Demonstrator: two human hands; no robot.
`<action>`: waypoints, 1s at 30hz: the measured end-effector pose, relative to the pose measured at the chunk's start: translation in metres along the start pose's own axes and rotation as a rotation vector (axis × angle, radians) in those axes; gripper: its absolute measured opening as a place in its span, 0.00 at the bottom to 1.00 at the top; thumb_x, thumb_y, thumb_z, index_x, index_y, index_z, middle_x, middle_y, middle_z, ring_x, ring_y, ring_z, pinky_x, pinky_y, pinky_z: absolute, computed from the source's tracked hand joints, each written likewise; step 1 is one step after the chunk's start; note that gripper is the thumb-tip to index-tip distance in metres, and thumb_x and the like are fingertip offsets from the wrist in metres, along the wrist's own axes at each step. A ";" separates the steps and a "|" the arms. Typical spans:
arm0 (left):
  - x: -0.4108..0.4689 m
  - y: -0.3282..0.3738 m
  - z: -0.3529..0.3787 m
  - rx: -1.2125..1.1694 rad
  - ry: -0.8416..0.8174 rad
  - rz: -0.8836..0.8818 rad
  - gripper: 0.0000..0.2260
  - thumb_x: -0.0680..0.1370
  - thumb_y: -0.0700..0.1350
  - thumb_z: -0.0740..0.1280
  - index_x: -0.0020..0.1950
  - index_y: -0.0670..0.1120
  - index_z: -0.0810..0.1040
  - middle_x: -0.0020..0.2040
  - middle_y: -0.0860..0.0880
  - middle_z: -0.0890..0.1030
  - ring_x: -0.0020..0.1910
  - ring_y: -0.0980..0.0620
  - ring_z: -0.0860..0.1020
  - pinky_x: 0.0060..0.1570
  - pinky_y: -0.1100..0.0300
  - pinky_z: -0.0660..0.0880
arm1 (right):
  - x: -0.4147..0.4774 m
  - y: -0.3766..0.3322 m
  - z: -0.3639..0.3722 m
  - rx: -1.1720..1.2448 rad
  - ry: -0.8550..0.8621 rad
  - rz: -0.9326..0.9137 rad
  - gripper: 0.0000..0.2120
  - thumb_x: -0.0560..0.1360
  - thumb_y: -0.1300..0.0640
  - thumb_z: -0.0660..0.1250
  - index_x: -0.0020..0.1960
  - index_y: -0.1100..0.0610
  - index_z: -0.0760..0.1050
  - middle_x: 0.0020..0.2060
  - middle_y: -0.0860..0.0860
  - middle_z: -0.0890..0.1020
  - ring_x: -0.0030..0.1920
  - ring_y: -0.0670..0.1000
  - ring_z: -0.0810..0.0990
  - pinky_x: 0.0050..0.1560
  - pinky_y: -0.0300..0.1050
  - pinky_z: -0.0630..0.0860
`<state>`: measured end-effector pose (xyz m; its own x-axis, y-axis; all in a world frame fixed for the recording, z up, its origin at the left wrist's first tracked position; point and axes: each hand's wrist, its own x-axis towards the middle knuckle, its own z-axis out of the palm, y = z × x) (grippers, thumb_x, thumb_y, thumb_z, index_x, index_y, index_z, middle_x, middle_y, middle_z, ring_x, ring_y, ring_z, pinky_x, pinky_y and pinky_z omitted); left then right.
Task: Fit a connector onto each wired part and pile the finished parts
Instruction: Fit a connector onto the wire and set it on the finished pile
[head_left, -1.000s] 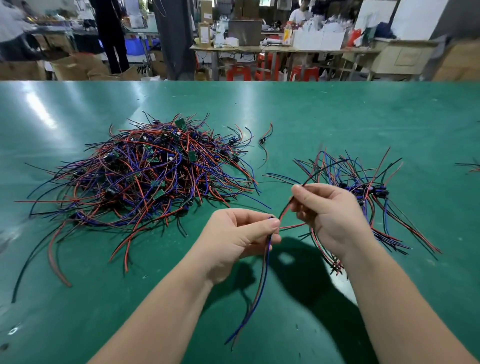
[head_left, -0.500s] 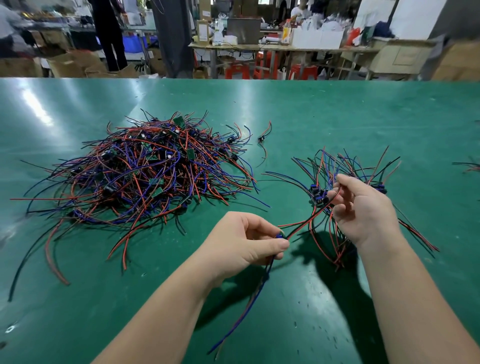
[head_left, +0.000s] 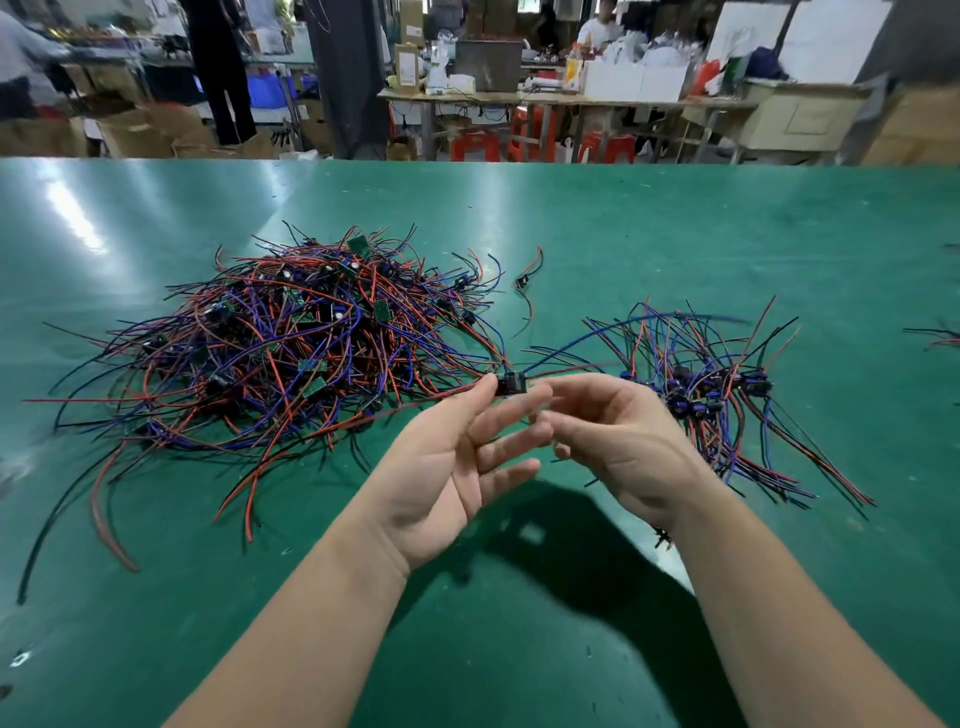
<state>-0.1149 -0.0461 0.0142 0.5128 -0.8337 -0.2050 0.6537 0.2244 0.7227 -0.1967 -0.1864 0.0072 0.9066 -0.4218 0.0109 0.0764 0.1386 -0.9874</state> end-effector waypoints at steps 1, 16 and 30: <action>0.000 -0.002 0.001 0.042 0.029 0.020 0.22 0.69 0.52 0.67 0.60 0.45 0.75 0.50 0.52 0.85 0.40 0.57 0.83 0.31 0.64 0.78 | 0.000 0.000 0.004 0.038 0.005 -0.051 0.10 0.59 0.58 0.75 0.41 0.55 0.84 0.35 0.52 0.84 0.31 0.45 0.79 0.33 0.35 0.73; -0.003 -0.019 0.002 0.769 -0.014 0.381 0.12 0.76 0.32 0.66 0.42 0.48 0.82 0.36 0.50 0.83 0.36 0.55 0.79 0.35 0.61 0.78 | -0.002 -0.009 -0.012 0.349 -0.069 0.112 0.03 0.63 0.61 0.70 0.33 0.58 0.82 0.29 0.50 0.81 0.27 0.44 0.77 0.31 0.35 0.76; 0.003 -0.028 -0.002 0.598 0.082 0.083 0.06 0.73 0.41 0.72 0.38 0.41 0.79 0.33 0.44 0.82 0.31 0.51 0.81 0.31 0.63 0.78 | 0.006 -0.002 -0.017 -0.030 0.109 0.150 0.07 0.61 0.57 0.72 0.33 0.60 0.76 0.27 0.54 0.80 0.25 0.46 0.77 0.25 0.34 0.71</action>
<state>-0.1306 -0.0534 -0.0082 0.6053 -0.7786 -0.1654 0.1963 -0.0554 0.9790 -0.1989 -0.2040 0.0068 0.8566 -0.4930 -0.1523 -0.0702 0.1810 -0.9810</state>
